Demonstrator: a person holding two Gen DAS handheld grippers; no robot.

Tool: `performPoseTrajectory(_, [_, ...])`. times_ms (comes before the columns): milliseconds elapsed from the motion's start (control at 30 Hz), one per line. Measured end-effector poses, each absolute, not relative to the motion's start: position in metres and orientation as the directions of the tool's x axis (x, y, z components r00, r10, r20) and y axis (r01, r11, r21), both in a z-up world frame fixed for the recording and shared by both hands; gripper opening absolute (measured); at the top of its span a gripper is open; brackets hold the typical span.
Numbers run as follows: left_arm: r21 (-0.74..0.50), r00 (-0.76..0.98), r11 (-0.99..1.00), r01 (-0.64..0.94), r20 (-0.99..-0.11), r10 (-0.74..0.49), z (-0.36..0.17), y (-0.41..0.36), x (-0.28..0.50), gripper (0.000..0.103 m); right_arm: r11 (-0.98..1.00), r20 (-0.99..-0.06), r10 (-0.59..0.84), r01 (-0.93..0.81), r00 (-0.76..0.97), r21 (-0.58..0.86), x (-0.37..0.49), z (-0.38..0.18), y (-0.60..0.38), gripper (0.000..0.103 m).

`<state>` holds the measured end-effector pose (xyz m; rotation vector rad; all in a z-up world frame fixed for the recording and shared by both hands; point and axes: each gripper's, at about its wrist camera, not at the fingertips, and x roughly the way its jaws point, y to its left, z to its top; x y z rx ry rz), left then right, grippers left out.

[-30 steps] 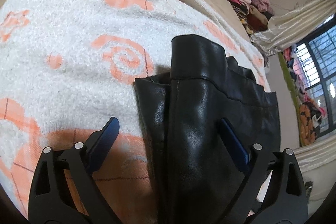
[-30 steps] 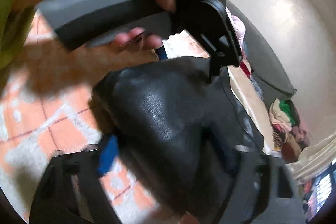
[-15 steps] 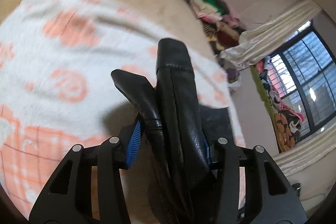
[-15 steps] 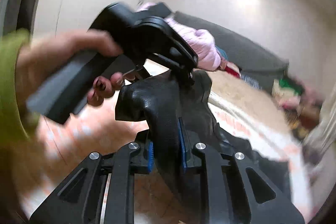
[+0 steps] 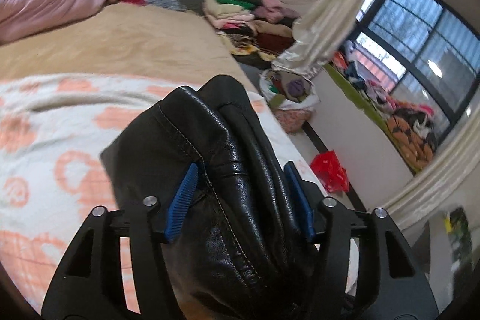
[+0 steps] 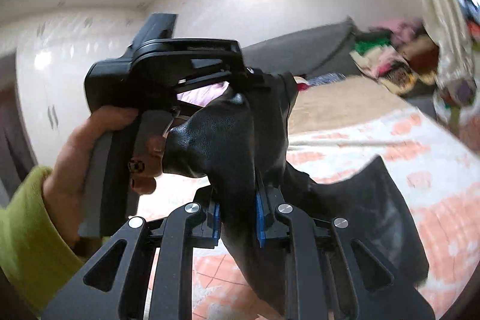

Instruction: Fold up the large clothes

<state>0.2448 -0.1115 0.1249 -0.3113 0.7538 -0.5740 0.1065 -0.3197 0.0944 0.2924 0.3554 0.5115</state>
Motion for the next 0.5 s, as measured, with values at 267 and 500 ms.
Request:
performPoseTrajectory(267, [-0.471,0.593,0.821,0.324,-0.575,-0.564,0.096,-0.119,0.246,0.058,0.709,-0.302,0.526,-0.215,0.795,0.672,0.116,0.049,-0.404,0.016])
performPoseTrajectory(500, [-0.409,0.492,0.893,0.190,-0.747,-0.447,0.000,-0.113,0.252,0.058,0.494,-0.426,0.601,0.105,0.676,0.863,0.131,-0.042,-0.443,0.018])
